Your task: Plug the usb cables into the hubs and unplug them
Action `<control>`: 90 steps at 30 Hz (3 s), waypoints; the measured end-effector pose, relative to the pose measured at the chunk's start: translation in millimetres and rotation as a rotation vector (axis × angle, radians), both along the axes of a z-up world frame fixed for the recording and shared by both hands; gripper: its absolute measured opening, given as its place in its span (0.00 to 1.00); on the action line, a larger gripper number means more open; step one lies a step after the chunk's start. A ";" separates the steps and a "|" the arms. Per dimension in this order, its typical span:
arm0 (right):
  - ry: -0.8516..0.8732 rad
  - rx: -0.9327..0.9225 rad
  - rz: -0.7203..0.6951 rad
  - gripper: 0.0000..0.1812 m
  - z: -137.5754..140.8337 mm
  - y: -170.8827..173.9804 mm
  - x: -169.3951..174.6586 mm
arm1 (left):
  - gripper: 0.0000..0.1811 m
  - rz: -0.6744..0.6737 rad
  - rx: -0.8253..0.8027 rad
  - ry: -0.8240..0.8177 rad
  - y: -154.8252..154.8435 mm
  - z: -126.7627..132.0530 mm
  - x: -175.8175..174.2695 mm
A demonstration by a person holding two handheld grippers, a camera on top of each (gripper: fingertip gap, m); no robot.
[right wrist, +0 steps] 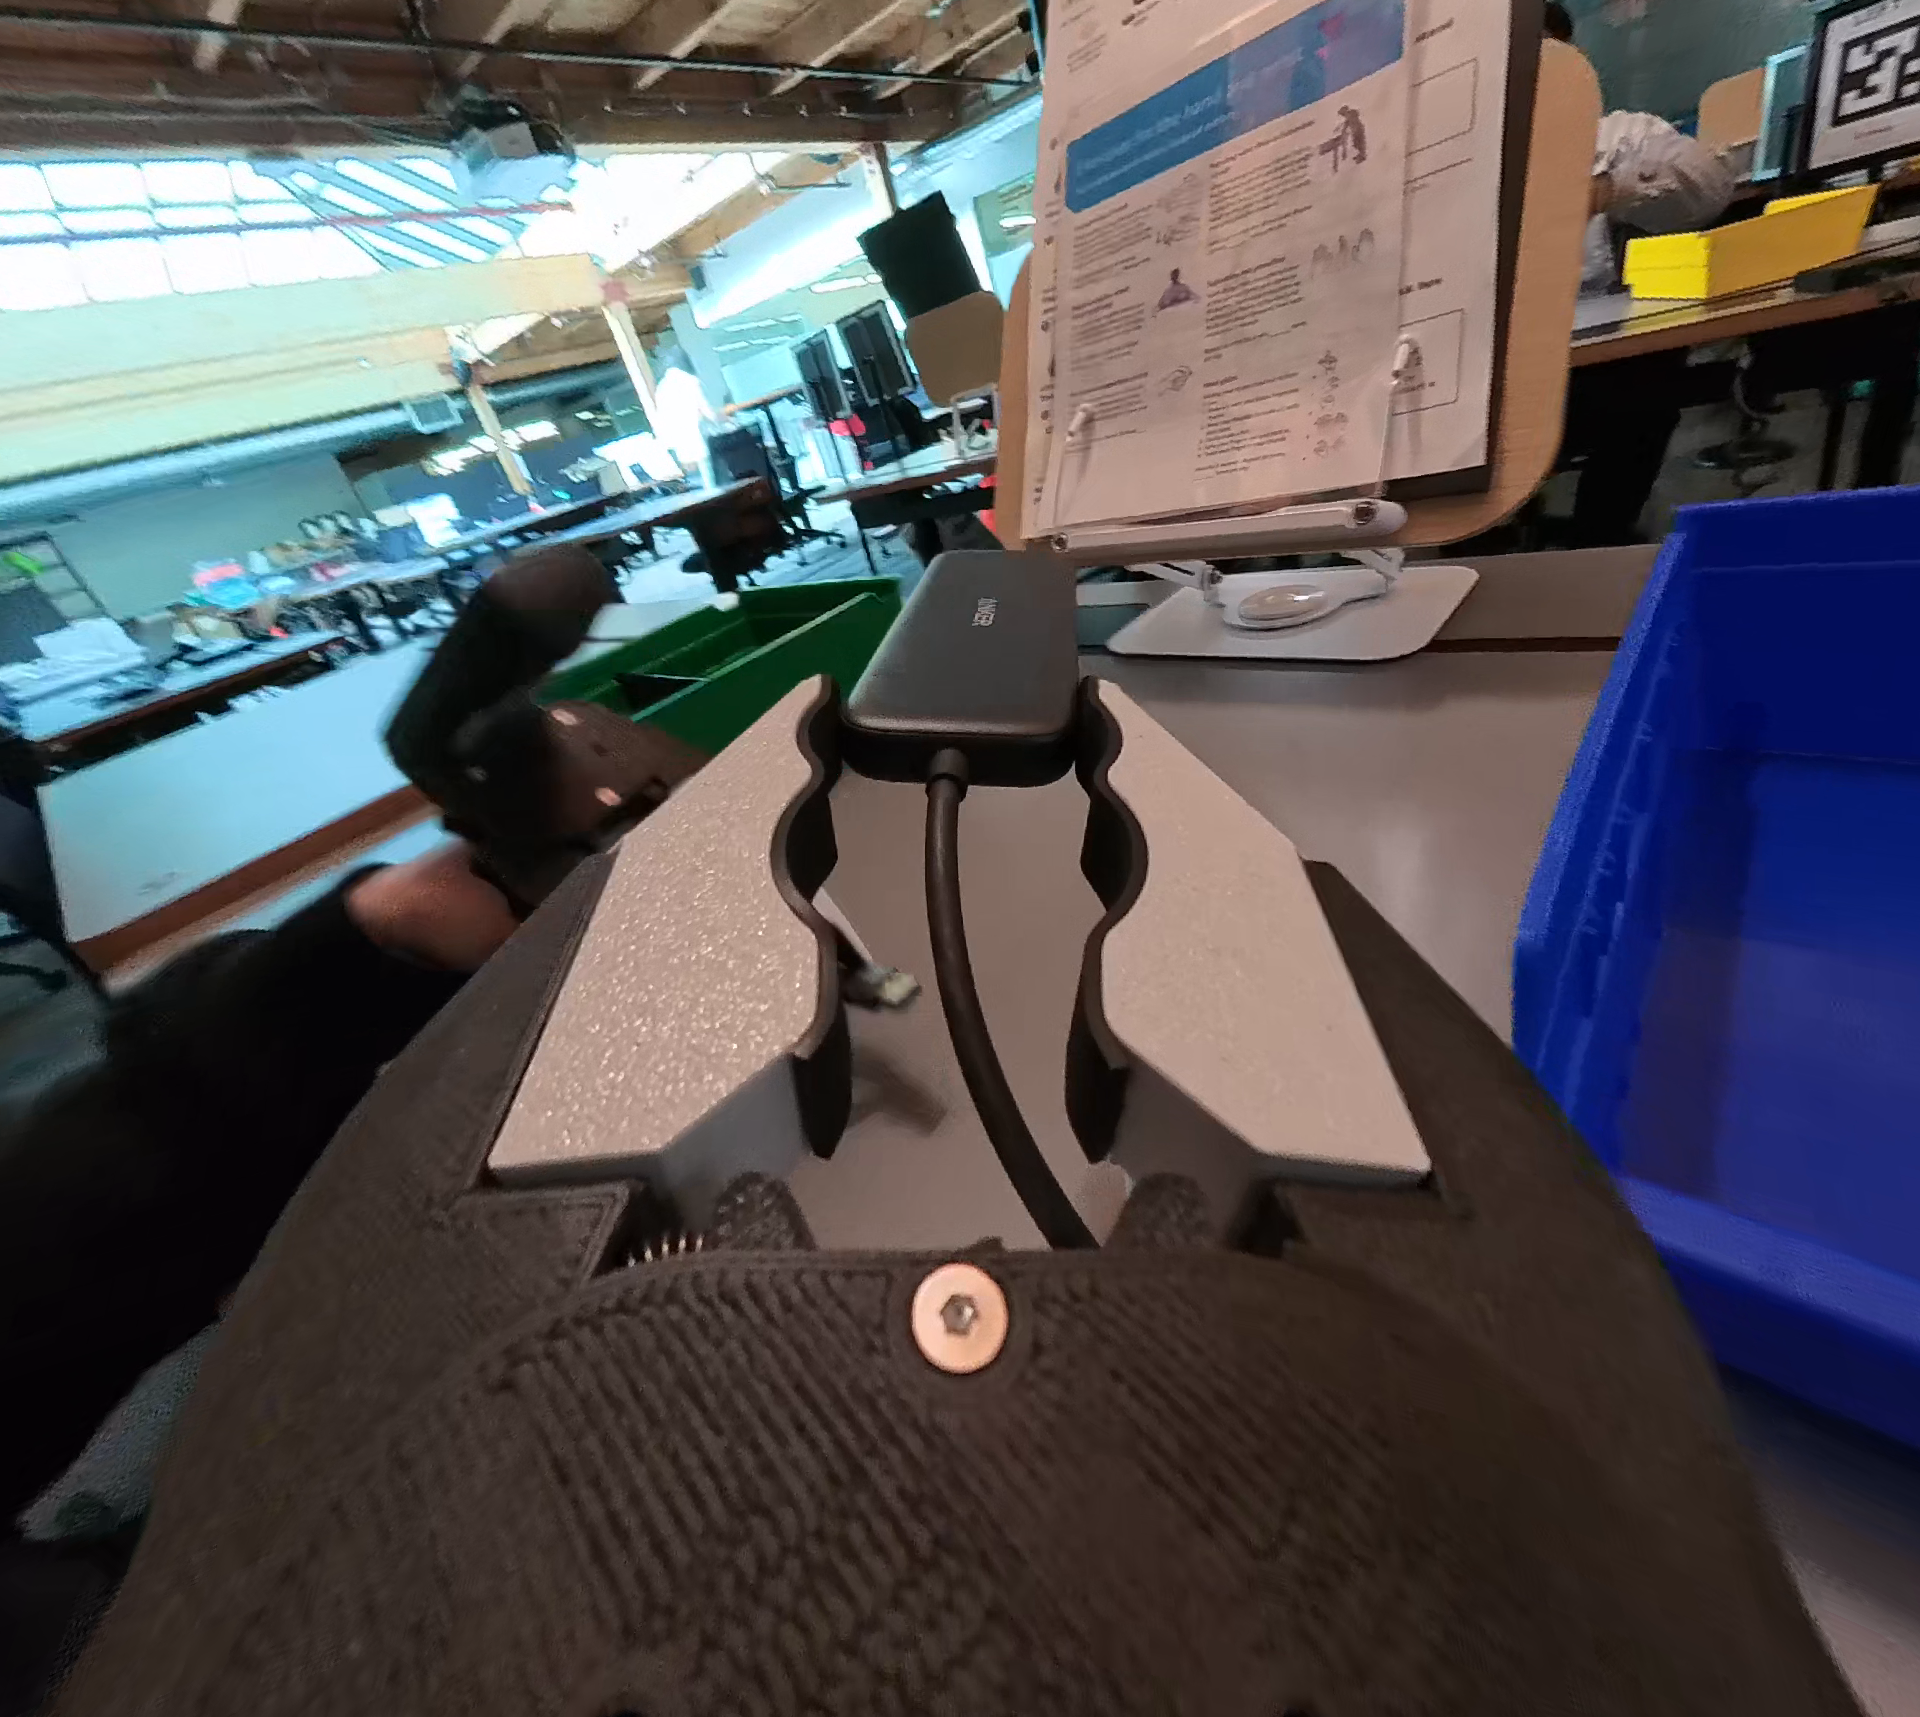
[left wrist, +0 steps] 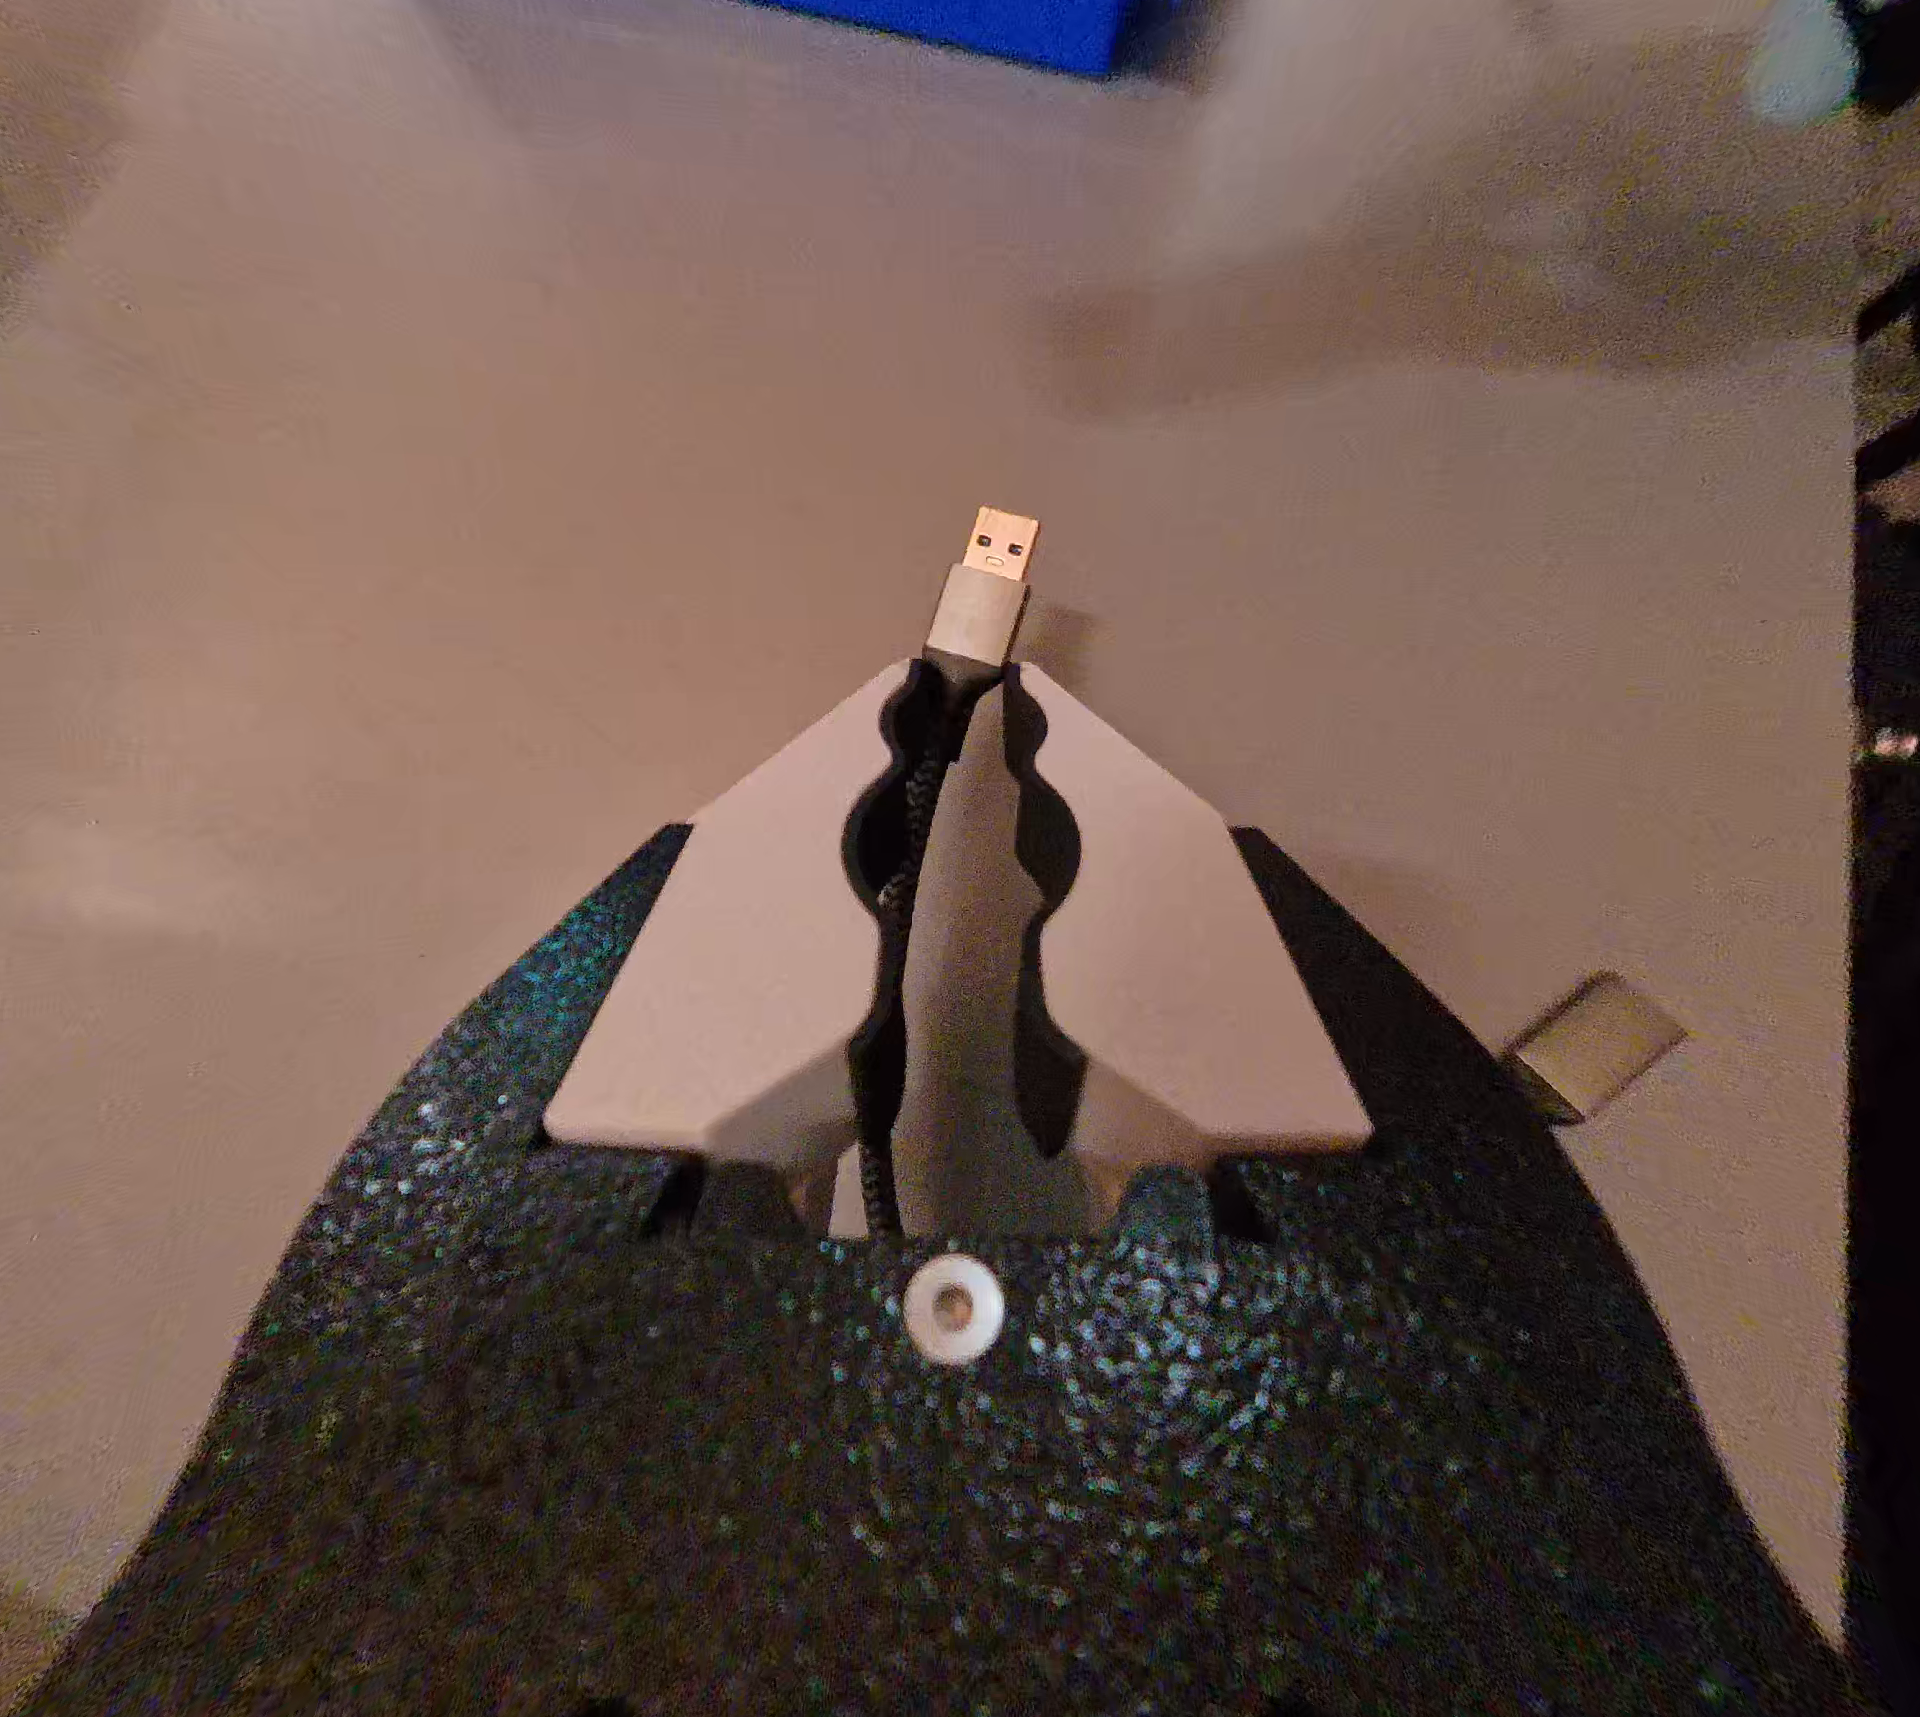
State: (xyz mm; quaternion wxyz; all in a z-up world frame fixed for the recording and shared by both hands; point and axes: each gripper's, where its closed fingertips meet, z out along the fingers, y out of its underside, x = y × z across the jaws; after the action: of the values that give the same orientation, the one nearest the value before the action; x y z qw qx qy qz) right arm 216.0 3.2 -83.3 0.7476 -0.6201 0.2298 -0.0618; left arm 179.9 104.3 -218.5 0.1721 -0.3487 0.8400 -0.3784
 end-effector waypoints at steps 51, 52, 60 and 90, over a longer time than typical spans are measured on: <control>-0.114 -0.040 -0.107 0.25 -14.9 51.7 -35.3 | 0.08 0.051 -0.132 -0.449 -25.0 117.0 -11.4; -0.126 -0.046 -0.109 0.24 -15.6 52.1 -35.2 | 0.08 0.046 -0.105 -0.470 -25.2 116.7 -11.1; -0.188 -0.005 -0.145 0.25 -10.2 47.0 -32.0 | 0.08 0.113 -0.149 -0.416 -33.1 116.6 -12.0; -0.235 -0.164 -0.272 0.25 -6.3 4.5 4.3 | 0.20 0.604 -0.075 -0.458 146.2 162.5 -35.5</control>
State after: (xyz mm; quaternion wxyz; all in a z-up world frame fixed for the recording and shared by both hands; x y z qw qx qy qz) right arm 220.3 7.7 -89.6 0.7009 -0.6307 0.2169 -0.2530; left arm 144.4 250.5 -56.0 0.4463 -0.4929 0.6249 -0.4092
